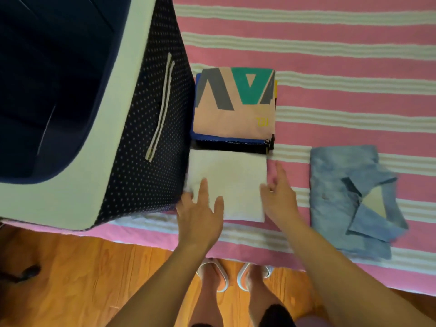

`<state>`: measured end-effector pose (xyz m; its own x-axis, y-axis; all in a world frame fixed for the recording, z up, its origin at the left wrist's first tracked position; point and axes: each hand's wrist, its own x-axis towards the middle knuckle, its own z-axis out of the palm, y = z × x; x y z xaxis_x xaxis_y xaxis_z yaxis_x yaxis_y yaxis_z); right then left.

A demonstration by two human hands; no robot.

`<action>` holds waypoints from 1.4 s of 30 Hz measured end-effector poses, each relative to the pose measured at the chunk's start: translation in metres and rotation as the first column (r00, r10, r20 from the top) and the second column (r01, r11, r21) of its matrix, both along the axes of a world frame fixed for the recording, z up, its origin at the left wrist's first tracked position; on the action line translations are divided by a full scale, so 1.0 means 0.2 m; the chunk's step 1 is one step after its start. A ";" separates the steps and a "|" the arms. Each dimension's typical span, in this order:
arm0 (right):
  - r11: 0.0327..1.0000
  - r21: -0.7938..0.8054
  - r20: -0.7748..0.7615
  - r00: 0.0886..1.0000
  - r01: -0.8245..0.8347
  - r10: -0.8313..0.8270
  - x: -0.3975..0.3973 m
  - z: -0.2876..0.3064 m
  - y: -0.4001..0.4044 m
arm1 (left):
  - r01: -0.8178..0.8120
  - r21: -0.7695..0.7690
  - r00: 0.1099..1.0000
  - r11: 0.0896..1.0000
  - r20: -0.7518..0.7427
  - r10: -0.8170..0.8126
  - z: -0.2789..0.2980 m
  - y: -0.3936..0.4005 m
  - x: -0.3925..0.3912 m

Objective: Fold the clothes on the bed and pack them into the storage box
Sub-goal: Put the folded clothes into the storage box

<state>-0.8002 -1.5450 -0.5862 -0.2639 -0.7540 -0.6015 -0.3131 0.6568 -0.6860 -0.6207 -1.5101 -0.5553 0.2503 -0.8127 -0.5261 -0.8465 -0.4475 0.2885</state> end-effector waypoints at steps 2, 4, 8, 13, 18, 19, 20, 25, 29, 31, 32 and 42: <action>0.979 0.010 -0.079 0.976 -0.203 0.204 -0.04 -0.01 0.03 | 0.015 0.008 0.998 1.000 -0.063 -0.014 -0.03 -0.03 0.05; 0.925 0.010 -0.071 0.923 -0.379 0.379 -0.01 -0.04 0.04 | 0.043 0.054 0.998 0.998 -0.055 -0.040 -0.09 -0.09 0.11; 0.894 -0.065 -0.058 0.896 -0.444 0.441 0.11 -0.12 0.09 | 0.133 0.074 0.989 0.988 -0.076 -0.127 -0.19 -0.12 0.17; 0.897 -0.194 0.030 0.911 -0.398 0.411 0.13 -0.15 0.18 | 0.154 0.002 0.970 0.988 -0.190 -0.151 -0.24 -0.11 0.24; 0.878 -0.196 0.006 0.895 -0.437 0.447 0.12 -0.16 0.18 | 0.127 -0.020 0.960 0.992 -0.249 -0.128 -0.26 -0.13 0.24; 0.889 -0.186 -0.014 0.905 -0.419 0.424 0.13 -0.17 0.17 | 0.134 -0.022 0.961 0.991 -0.242 -0.135 -0.26 -0.12 0.24; 0.902 -0.178 -0.021 0.918 -0.393 0.396 0.13 -0.17 0.16 | 0.136 -0.020 0.961 0.990 -0.241 -0.137 -0.26 -0.13 0.24; 0.934 -0.144 0.055 0.940 -0.328 0.338 0.13 -0.19 0.11 | 0.034 -0.025 0.942 0.999 -0.332 -0.041 -0.26 -0.14 0.23; 0.965 -0.178 0.148 0.964 -0.194 0.221 0.14 -0.19 0.06 | -0.129 0.013 0.848 0.992 -0.516 0.117 -0.26 -0.16 0.20; 0.973 -0.161 0.180 0.964 -0.165 0.194 0.14 -0.11 0.08 | -0.176 -0.001 0.811 0.984 -0.566 0.145 -0.18 -0.12 0.19; 0.974 -0.154 0.181 0.964 -0.166 0.193 0.12 -0.04 0.12 | -0.177 -0.009 0.805 0.984 -0.576 0.139 -0.12 -0.08 0.16; 0.913 -0.407 0.118 0.991 -0.005 0.058 -0.21 1.57 0.38 | 0.026 -0.339 0.751 0.940 -0.614 -0.242 1.40 0.09 -0.11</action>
<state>-0.8413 -1.4685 -0.2714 -0.1788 -0.9464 -0.2689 -0.2238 0.3053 -0.9256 -0.6426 -1.4920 -0.2744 -0.1802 -0.9505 -0.2531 -0.4568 -0.1470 0.8774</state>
